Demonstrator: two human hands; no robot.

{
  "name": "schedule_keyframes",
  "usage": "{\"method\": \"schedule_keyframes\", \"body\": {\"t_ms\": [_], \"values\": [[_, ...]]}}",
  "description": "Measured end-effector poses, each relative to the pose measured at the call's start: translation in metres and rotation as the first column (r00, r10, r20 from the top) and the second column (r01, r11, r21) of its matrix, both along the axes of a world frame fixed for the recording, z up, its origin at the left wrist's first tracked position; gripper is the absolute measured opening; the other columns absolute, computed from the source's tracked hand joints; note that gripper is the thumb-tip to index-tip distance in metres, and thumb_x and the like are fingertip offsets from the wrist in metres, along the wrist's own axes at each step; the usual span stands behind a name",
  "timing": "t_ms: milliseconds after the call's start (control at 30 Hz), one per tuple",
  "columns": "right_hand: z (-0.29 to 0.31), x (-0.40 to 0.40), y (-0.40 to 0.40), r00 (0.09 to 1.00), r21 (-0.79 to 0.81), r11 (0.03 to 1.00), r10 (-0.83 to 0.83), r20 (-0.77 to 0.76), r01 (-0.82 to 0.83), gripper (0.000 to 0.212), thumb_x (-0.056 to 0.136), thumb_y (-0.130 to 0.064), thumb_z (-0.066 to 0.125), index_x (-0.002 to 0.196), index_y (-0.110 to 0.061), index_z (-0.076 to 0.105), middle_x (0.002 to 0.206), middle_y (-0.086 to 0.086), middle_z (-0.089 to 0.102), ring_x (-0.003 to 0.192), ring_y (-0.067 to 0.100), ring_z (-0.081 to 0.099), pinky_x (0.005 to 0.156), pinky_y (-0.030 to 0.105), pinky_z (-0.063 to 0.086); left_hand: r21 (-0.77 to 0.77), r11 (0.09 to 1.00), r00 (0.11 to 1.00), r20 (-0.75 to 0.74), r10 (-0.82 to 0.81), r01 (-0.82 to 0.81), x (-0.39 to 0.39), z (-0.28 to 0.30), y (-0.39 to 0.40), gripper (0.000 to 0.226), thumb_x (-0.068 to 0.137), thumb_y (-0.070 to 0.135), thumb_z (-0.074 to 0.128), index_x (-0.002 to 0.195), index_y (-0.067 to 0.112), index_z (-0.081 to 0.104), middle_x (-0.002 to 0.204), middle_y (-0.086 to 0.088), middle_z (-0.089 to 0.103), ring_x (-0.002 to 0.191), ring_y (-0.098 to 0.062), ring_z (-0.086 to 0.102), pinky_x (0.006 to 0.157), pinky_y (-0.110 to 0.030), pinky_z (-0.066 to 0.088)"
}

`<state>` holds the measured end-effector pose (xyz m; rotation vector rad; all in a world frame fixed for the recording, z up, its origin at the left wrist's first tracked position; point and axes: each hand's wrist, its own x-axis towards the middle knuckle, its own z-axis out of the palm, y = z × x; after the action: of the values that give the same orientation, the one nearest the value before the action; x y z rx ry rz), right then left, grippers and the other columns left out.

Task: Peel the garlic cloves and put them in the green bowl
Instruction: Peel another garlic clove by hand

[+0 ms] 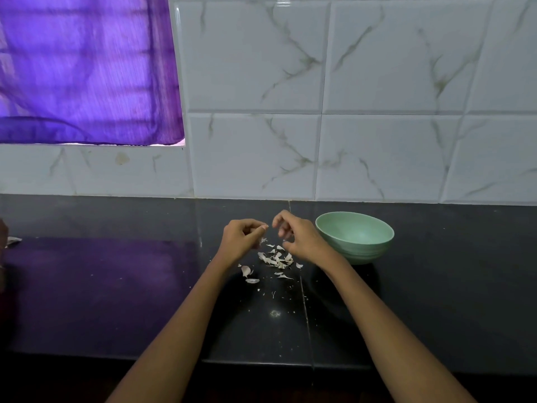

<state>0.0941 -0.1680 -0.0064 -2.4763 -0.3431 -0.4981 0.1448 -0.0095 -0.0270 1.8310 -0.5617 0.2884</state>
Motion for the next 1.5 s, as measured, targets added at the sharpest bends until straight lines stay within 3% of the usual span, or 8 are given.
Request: {"method": "schedule_keyframes", "body": {"t_ms": [167,433,633,800,933,1100,1267,1500], "values": [[-0.003,0.0,0.007,0.998,0.062,0.996,0.061,0.027,-0.063,0.058,0.082,0.007,0.047,0.136,-0.016,0.045,0.129,0.004,0.058,0.111,0.018,0.059,0.088,0.023,0.048,-0.204,0.976,0.978,-0.174,-0.117,0.081,-0.005,0.007,-0.001,0.023,0.097,0.01,0.045,0.101,0.0,0.065,0.057,0.007,0.067,0.05,0.0,0.059,0.054,-0.016,0.053],[0.0,-0.006,0.003,0.989,-0.072,0.99,-0.118,0.091,0.125,0.016,0.084,-0.023,0.063,0.092,-0.015,0.074,0.09,0.001,0.074,0.086,0.015,0.066,0.083,0.034,0.051,-0.447,0.894,0.931,-0.327,-0.164,0.0,-0.002,0.009,-0.001,0.03,0.098,0.024,0.044,0.105,0.0,0.058,0.07,-0.006,0.07,0.053,-0.01,0.066,0.058,-0.022,0.058],[0.001,-0.009,0.009,0.998,-0.072,0.996,-0.049,0.05,0.053,0.038,0.086,-0.035,0.061,0.124,-0.03,0.058,0.119,-0.006,0.066,0.099,0.014,0.063,0.091,0.032,0.048,-0.426,0.904,0.924,-0.335,-0.186,0.028,-0.002,0.008,-0.001,0.031,0.098,0.026,0.044,0.105,0.001,0.06,0.077,-0.011,0.069,0.056,-0.012,0.067,0.064,-0.025,0.058],[-0.002,-0.003,0.002,0.98,-0.079,0.979,-0.182,0.076,0.188,0.028,0.081,-0.043,0.064,0.071,-0.018,0.07,0.096,-0.003,0.073,0.09,0.015,0.065,0.075,0.029,0.049,-0.441,0.895,0.958,-0.278,-0.071,-0.061,0.004,0.005,0.002,0.016,0.092,0.022,0.057,0.095,0.008,0.063,0.078,-0.001,0.071,0.055,-0.004,0.062,0.063,-0.021,0.056],[0.001,-0.007,0.007,0.982,-0.002,0.986,-0.165,0.093,0.166,0.023,0.081,-0.039,0.066,0.098,-0.022,0.063,0.073,-0.004,0.071,0.068,0.01,0.06,0.067,0.026,0.045,-0.321,0.931,0.976,-0.178,0.122,-0.174,0.013,-0.002,0.008,0.024,0.08,0.014,0.071,0.103,0.01,0.063,0.063,0.008,0.068,0.063,-0.006,0.062,0.075,-0.028,0.052],[-0.004,-0.005,0.014,0.997,-0.205,0.976,-0.069,0.037,0.075,0.045,0.082,-0.003,0.052,0.123,-0.022,0.058,0.119,0.002,0.063,0.114,0.022,0.052,0.097,0.039,0.042,-0.189,0.968,0.984,-0.096,0.151,-0.167,0.017,-0.006,0.007,0.047,0.069,0.005,0.079,0.113,0.011,0.061,0.096,0.0,0.063,0.09,-0.016,0.057,0.085,-0.029,0.047],[-0.011,-0.008,0.032,1.0,-0.144,0.989,0.021,0.016,-0.018,0.023,0.086,-0.033,0.059,0.098,-0.018,0.071,0.086,0.004,0.071,0.085,0.021,0.063,0.081,0.037,0.049,-0.211,0.957,0.975,-0.149,0.167,-0.197,0.017,-0.007,0.005,0.025,0.081,0.022,0.071,0.103,0.01,0.065,0.064,0.003,0.062,0.055,-0.002,0.058,0.07,-0.032,0.052],[-0.028,-0.001,0.05,0.982,-0.216,0.963,0.133,-0.132,-0.16,0.015,0.079,-0.027,0.068,0.089,-0.016,0.066,0.089,0.003,0.067,0.089,0.017,0.054,0.081,0.038,0.048,-0.269,0.935,0.959,-0.225,0.173,-0.232,0.021,-0.01,0.009,0.026,0.083,0.021,0.069,0.104,0.007,0.066,0.081,0.001,0.066,0.079,-0.012,0.062,0.066,-0.026,0.053]]}}
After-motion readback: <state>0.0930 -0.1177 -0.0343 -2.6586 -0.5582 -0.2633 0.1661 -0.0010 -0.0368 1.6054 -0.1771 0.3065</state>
